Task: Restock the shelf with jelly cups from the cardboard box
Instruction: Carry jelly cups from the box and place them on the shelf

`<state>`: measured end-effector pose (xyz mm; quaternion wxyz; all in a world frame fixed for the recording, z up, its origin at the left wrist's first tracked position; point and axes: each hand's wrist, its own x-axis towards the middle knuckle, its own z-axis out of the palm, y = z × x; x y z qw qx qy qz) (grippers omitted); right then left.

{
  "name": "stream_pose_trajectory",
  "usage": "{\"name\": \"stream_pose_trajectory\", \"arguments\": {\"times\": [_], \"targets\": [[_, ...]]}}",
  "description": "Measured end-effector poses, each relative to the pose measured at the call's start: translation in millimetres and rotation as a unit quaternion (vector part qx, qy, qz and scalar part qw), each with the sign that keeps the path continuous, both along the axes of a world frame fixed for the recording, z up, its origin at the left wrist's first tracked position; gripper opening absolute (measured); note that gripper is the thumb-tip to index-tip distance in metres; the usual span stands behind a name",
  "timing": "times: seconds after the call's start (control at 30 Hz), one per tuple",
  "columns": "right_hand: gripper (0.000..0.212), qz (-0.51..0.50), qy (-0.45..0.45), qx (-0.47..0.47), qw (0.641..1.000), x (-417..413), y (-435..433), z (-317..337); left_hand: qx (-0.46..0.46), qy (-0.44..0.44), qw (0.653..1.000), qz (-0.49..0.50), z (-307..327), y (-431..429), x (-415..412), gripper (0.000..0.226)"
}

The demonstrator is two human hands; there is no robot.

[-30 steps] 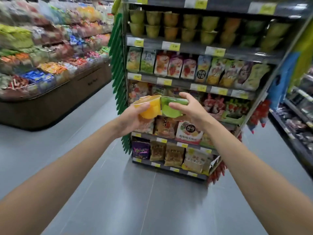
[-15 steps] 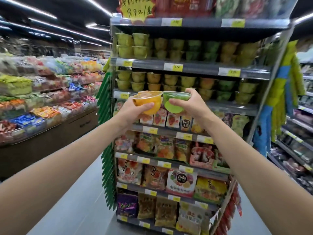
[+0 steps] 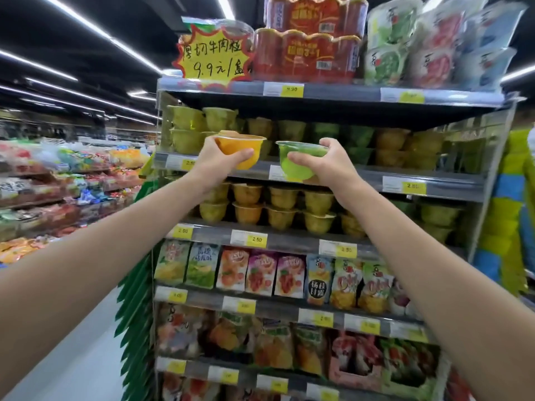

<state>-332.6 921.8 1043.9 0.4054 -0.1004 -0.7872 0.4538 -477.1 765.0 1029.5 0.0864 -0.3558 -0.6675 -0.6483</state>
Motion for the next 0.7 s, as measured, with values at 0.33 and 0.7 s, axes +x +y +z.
{"name": "stream_pose_trajectory", "arguments": {"times": [0.33,0.7], "targets": [[0.095,-0.049,0.072,0.036,0.996,-81.8,43.6,36.8,-0.043,0.115,0.991,0.046,26.9,82.0,-67.7,0.072],[0.096,-0.022,0.086,-0.021,0.996,-142.5,78.0,64.3,-0.084,0.101,0.985,0.109,32.3,109.7,-103.1,0.072]]}}
